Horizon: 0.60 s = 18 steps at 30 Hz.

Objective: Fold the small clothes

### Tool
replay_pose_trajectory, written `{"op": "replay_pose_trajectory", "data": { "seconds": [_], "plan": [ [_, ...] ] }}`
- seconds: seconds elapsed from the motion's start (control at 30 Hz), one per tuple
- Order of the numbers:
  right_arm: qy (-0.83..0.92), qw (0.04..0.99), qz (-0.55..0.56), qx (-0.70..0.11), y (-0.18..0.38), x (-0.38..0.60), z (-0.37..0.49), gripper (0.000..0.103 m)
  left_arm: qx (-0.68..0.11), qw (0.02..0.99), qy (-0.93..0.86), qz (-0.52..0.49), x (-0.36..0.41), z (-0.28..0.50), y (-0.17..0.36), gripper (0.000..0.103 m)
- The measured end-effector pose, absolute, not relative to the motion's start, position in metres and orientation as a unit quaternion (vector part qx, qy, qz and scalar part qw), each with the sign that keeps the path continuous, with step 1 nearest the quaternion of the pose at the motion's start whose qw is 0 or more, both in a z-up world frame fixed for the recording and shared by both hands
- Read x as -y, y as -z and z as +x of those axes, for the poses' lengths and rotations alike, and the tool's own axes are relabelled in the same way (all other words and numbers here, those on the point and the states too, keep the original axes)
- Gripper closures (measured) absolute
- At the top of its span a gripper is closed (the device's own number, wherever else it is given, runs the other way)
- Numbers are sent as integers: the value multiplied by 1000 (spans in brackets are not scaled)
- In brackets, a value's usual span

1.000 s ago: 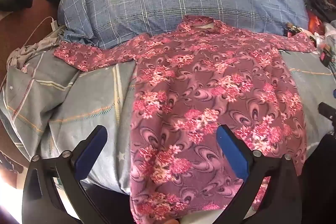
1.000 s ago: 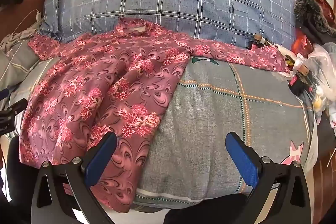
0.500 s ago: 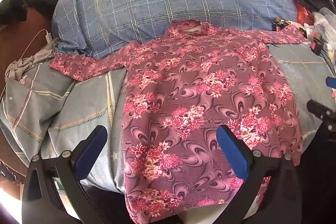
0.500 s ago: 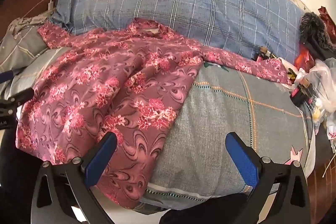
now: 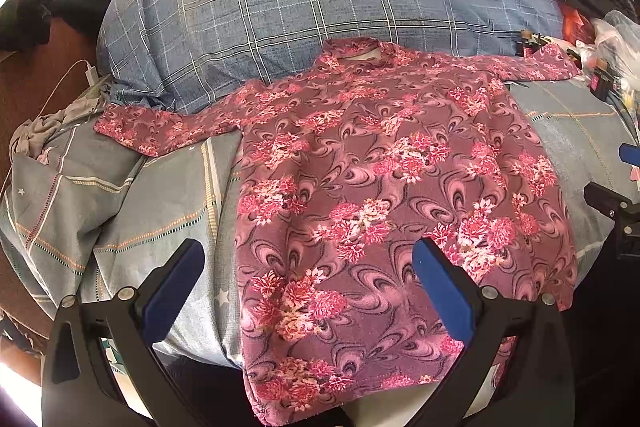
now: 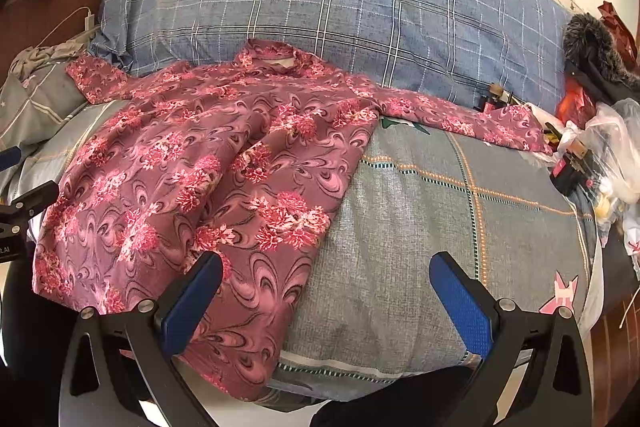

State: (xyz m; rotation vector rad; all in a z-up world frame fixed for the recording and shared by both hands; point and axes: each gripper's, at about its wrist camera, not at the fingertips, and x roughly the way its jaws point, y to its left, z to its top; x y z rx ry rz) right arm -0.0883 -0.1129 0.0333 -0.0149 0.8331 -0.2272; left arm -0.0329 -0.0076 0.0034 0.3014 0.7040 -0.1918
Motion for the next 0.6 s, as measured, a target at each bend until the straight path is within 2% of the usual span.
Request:
{"op": "replay_pose_trajectory", "data": {
  "seconds": [0.6],
  "plan": [
    [113, 910, -15, -398, -35, 111, -91, 0, -345, 922, 98, 144, 6, -34, -1, 0]
  ]
}}
